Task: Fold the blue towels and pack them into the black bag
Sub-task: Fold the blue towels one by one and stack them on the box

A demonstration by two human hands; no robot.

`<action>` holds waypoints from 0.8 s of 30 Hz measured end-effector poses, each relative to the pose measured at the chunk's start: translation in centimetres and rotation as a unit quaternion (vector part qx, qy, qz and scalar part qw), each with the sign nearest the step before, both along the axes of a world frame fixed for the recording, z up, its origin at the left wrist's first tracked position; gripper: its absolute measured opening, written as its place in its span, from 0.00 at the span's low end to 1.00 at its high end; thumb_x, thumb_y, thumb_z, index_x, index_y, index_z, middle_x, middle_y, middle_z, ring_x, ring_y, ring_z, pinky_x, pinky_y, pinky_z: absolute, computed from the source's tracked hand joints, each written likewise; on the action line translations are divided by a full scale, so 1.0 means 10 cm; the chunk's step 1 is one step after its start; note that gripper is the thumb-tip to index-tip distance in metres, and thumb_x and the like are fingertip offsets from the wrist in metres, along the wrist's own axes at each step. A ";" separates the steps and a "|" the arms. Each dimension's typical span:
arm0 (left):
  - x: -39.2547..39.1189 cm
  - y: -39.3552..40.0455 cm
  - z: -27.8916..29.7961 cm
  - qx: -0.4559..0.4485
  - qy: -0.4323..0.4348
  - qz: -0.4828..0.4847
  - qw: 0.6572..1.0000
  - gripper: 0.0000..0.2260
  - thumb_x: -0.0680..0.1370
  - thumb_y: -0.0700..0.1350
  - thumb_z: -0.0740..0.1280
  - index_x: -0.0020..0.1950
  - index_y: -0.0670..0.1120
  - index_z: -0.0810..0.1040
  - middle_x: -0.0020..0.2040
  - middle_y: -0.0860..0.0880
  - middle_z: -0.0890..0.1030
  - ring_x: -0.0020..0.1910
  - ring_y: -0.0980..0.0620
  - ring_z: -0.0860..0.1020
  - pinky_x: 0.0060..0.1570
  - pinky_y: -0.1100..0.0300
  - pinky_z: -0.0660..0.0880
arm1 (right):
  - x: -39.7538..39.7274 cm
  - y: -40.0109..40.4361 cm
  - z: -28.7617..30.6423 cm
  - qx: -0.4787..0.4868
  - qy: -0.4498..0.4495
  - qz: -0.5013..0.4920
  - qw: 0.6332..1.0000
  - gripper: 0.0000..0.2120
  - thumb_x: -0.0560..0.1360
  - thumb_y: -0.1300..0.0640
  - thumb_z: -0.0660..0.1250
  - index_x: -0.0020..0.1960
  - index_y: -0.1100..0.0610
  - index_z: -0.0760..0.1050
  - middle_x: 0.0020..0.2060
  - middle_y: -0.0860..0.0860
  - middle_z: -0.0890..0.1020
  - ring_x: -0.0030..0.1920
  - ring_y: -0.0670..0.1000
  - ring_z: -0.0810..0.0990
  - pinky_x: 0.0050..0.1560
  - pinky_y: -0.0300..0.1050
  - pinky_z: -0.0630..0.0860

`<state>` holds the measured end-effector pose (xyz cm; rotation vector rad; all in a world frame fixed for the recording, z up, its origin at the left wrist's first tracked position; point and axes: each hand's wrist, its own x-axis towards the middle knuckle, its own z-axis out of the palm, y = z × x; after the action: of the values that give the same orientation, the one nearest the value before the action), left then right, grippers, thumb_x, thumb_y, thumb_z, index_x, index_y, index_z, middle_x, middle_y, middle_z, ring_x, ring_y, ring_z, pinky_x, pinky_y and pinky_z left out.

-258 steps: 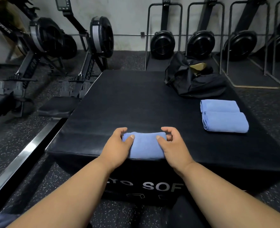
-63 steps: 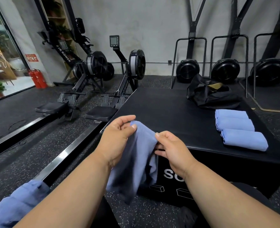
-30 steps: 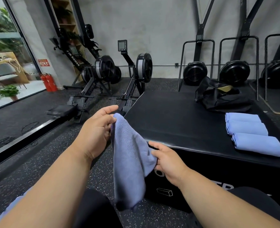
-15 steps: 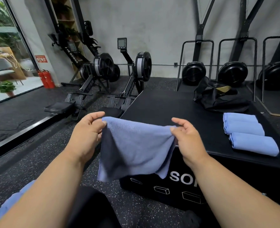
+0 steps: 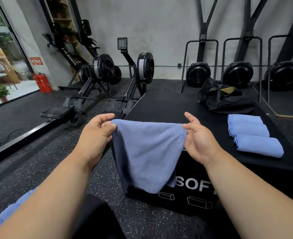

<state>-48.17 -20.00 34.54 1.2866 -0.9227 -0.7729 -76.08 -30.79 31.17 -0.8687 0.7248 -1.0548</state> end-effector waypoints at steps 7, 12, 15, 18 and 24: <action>-0.12 -0.15 0.12 -0.025 -0.021 -0.016 0.999 0.17 0.82 0.32 0.66 0.66 0.49 0.78 0.41 0.56 0.82 0.42 0.59 0.80 0.41 0.62 0.77 | -0.23 -0.20 0.17 -0.088 0.025 -0.015 0.996 0.31 0.80 0.67 0.56 0.76 0.41 0.69 0.70 0.61 0.77 0.60 0.59 0.85 0.63 0.62 0.77; -0.25 -0.52 0.32 -0.034 -0.020 -0.056 0.998 0.17 0.81 0.33 0.68 0.64 0.52 0.78 0.48 0.55 0.85 0.47 0.55 0.82 0.41 0.60 0.78 | -0.35 -0.50 0.35 -0.112 0.033 -0.035 0.993 0.29 0.82 0.65 0.55 0.77 0.41 0.66 0.68 0.59 0.81 0.56 0.59 0.84 0.56 0.58 0.75; -0.21 -1.02 0.40 -0.036 -0.016 -0.066 0.997 0.18 0.78 0.36 0.72 0.63 0.54 0.79 0.54 0.52 0.86 0.51 0.52 0.83 0.47 0.55 0.78 | -0.31 -0.91 0.46 -0.115 0.066 -0.057 0.989 0.26 0.77 0.59 0.60 0.72 0.42 0.70 0.69 0.59 0.79 0.58 0.59 0.84 0.54 0.56 0.78; -0.09 -1.77 0.40 -0.028 0.007 -0.069 0.997 0.21 0.77 0.34 0.71 0.66 0.52 0.78 0.63 0.48 0.83 0.60 0.49 0.83 0.58 0.51 0.79 | -0.18 -1.47 0.54 -0.118 0.120 -0.075 0.983 0.31 0.72 0.55 0.64 0.74 0.39 0.69 0.71 0.55 0.77 0.64 0.60 0.83 0.57 0.55 0.78; 0.13 -2.91 -0.27 0.125 -0.156 -0.102 0.975 0.29 0.78 0.39 0.74 0.77 0.54 0.73 0.76 0.48 0.72 0.70 0.50 0.74 0.67 0.54 0.72 | -0.06 -2.27 0.07 -0.091 0.384 -0.020 0.918 0.37 0.79 0.54 0.66 0.84 0.48 0.56 0.70 0.49 0.75 0.62 0.49 0.74 0.63 0.46 0.70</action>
<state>-46.89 -49.14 31.85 1.5805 -1.2548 -0.8818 -76.64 -53.46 31.87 -1.4643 1.3152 -0.8056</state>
